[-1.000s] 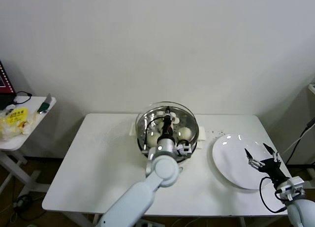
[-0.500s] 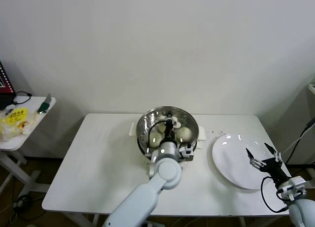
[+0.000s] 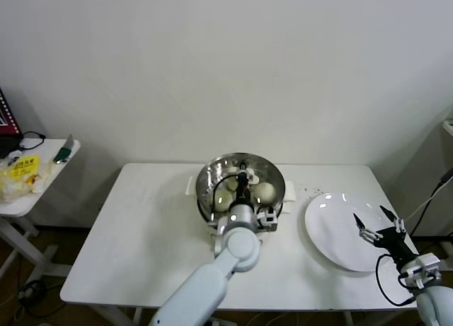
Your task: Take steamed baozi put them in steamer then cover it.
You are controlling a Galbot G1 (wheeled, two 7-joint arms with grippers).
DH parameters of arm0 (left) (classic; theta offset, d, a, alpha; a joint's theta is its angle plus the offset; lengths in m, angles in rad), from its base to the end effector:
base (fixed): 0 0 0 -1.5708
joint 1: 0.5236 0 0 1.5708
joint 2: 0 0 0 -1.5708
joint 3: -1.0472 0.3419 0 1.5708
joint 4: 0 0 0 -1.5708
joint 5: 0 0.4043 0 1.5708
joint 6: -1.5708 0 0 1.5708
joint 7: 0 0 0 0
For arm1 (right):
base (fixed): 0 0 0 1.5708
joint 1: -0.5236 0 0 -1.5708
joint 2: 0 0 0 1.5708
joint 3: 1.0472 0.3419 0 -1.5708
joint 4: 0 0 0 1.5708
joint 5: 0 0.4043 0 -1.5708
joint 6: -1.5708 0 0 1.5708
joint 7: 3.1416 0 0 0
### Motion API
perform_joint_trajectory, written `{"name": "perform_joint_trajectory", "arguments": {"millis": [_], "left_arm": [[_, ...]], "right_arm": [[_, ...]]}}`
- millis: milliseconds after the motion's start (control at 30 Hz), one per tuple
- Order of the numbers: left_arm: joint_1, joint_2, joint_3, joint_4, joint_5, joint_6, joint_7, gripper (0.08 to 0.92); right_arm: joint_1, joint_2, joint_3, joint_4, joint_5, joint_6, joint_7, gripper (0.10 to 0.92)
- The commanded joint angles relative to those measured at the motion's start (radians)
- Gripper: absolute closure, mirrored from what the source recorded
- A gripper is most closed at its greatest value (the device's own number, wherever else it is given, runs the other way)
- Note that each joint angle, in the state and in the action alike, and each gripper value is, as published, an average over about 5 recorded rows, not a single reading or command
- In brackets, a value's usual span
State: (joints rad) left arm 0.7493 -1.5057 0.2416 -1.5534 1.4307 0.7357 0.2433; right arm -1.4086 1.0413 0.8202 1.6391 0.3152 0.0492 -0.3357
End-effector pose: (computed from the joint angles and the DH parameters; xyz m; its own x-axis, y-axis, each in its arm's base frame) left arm 0.3863 -0.2567 -0.2647 -0.9980 0.0311 0.0542 0.0547 0.0172 0.9984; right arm 0.2860 -0.2605 -0.3344 -0.9761 -0.1180 0.1823 -0.1585 0.9610 -0.2265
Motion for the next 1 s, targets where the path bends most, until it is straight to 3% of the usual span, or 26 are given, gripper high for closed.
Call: {"name": "perform_joint_trajectory", "arguments": {"millis": [33, 167, 567, 833, 1000], "left_arm": [[0.010, 0.006, -0.002, -0.024, -0.039, 0.050, 0.006, 0.844], [0.015, 0.034, 0.002, -0.081, -0.055, 0.050, 0.018, 0.787], [0.113, 0.166, -0.024, -0.347, -0.152, 0.050, 0.030, 0.433], [0.238, 0.231, -0.079, -0.503, -0.277, 0.050, -0.115, 0.212], [0.343, 0.293, -0.164, -0.599, -0.446, 0.027, -0.210, 0.178]], "right_arm": [[0.000, -0.001, 0.004, 0.001, -0.001, -0.014, 0.003, 0.203], [0.002, -0.004, 0.007, 0.004, 0.000, -0.049, 0.019, 0.203], [0.012, -0.004, 0.005, 0.017, 0.003, -0.125, 0.040, 0.203], [0.028, 0.000, -0.007, 0.007, -0.003, -0.126, 0.048, 0.203], [0.032, -0.001, -0.011, 0.007, -0.005, -0.125, 0.048, 0.203]]}}
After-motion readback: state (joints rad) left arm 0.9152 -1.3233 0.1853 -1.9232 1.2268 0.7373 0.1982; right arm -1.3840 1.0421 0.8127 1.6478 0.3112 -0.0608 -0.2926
